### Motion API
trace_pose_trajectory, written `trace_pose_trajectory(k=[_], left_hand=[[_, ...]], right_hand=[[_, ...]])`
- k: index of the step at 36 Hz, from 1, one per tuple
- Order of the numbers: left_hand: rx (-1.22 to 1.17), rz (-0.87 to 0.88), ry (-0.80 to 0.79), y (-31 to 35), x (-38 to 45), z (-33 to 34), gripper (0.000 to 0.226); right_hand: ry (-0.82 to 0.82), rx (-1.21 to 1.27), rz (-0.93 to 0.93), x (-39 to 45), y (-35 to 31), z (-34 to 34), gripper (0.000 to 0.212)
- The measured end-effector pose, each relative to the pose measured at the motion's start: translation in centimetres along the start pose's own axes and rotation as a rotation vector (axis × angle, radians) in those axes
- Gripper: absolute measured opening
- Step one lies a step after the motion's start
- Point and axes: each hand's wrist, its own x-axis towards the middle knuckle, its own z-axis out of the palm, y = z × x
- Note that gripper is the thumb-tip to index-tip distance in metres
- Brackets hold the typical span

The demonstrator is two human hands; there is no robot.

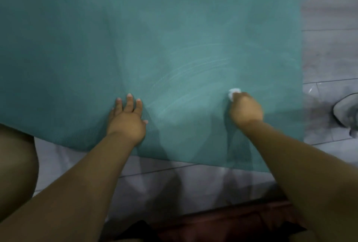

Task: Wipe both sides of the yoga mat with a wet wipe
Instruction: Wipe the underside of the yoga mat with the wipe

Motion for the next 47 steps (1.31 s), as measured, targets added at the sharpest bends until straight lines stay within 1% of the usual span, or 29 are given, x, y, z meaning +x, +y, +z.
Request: trace_pose_trajectory(k=[1,2,4,5,7,8,10,11,12,14,16,17,20,22,23,24,25,26,28,29,31,33,34,36,40,41,43,45,47], left_hand=[[-0.005,-0.003,0.012,0.3,-0.1,0.3,0.065],[-0.010,-0.006,0.024,0.5,-0.1,0.5,0.065],[-0.021,-0.005,0.037,0.6,0.0,0.8,0.064],[-0.026,-0.002,0.039,0.5,0.1,0.9,0.063],[-0.030,0.006,0.047,0.3,0.1,1.0,0.063],[-0.028,0.011,0.054,0.3,0.1,1.0,0.064],[-0.025,0.016,0.063,0.3,0.1,1.0,0.064],[-0.027,0.016,0.063,0.3,0.2,1.0,0.065],[-0.029,0.017,0.060,0.2,0.2,0.9,0.065],[-0.035,0.021,0.054,0.1,0.4,0.9,0.065],[-0.038,0.024,0.048,0.1,0.4,0.9,0.064],[-0.037,0.024,0.047,0.1,0.4,0.9,0.064],[-0.050,0.014,0.056,0.4,0.5,1.0,0.064],[-0.064,0.008,0.063,0.7,0.6,1.0,0.064],[-0.072,0.006,0.066,0.8,0.7,1.1,0.064],[-0.078,0.006,0.067,0.9,0.8,1.1,0.064],[-0.083,0.007,0.066,1.0,0.9,1.0,0.064],[-0.084,0.009,0.062,1.0,0.9,1.0,0.064],[-0.077,0.017,0.056,1.0,1.1,0.9,0.064],[-0.072,0.022,0.056,0.9,1.1,0.8,0.064],[-0.058,0.036,0.055,0.7,1.0,0.9,0.064],[-0.030,0.061,0.054,0.6,0.8,1.0,0.062],[-0.015,0.077,0.050,0.6,0.7,1.0,0.061],[0.000,0.104,0.032,0.6,0.3,1.1,0.060],[0.015,0.148,-0.004,0.7,-0.6,0.9,0.062],[0.021,0.156,-0.010,0.6,-0.8,0.9,0.063],[0.032,0.168,-0.027,0.8,-1.2,0.7,0.065],[0.055,0.182,-0.056,1.1,-1.9,0.7,0.069],[0.114,0.210,-0.082,1.4,-2.5,0.9,0.074]], right_hand=[[0.010,0.025,0.138,0.3,1.0,-0.5,0.042],[0.027,0.036,0.218,0.3,1.2,-0.6,0.043],[0.049,0.066,0.284,-1.1,-0.7,0.5,0.045],[0.059,0.082,0.269,-2.4,-2.6,1.3,0.046],[0.077,0.138,0.078,-5.4,-7.0,3.0,0.049],[0.043,0.136,-0.086,-7.1,-9.4,3.7,0.051],[-0.109,0.081,-0.442,-10.2,-13.3,4.9,0.050],[-0.110,0.056,-0.632,-11.0,-14.0,5.5,0.046],[-0.153,0.059,-0.738,-11.3,-14.2,5.3,0.045],[-0.095,0.062,-0.850,-10.9,-12.4,5.1,0.049],[-0.013,0.029,-0.796,-9.2,-9.1,4.7,0.049],[0.017,0.004,-0.710,-8.2,-7.3,3.9,0.047],[0.057,-0.090,-0.247,-5.8,-1.8,2.1,0.040],[0.026,0.013,0.114,-5.9,0.2,1.7,0.041],[0.033,0.065,0.250,-6.4,0.1,2.0,0.042],[0.037,0.097,0.322,-7.2,-1.1,2.5,0.042],[0.030,0.138,0.344,-8.4,-2.9,3.1,0.042],[0.042,0.191,0.303,-9.6,-4.8,4.0,0.042],[0.064,0.276,0.033,-12.0,-8.7,6.0,0.040],[0.044,0.244,-0.109,-13.1,-10.2,6.6,0.043],[0.017,0.073,-0.377,-14.8,-12.0,7.1,0.052],[0.025,-0.040,-0.539,-15.2,-12.0,6.7,0.058],[0.028,-0.051,-0.561,-14.9,-11.1,6.4,0.053],[0.042,-0.034,-0.475,-13.9,-8.2,5.9,0.039],[-0.017,-0.037,0.002,-13.1,-1.3,3.9,0.047],[-0.076,-0.042,0.117,-13.2,-0.2,3.7,0.047],[-0.167,0.059,0.315,-13.4,-0.2,3.6,0.047],[-0.154,0.140,0.373,-14.1,-2.2,3.8,0.045],[-0.182,0.157,0.234,-15.3,-5.0,4.4,0.046]])
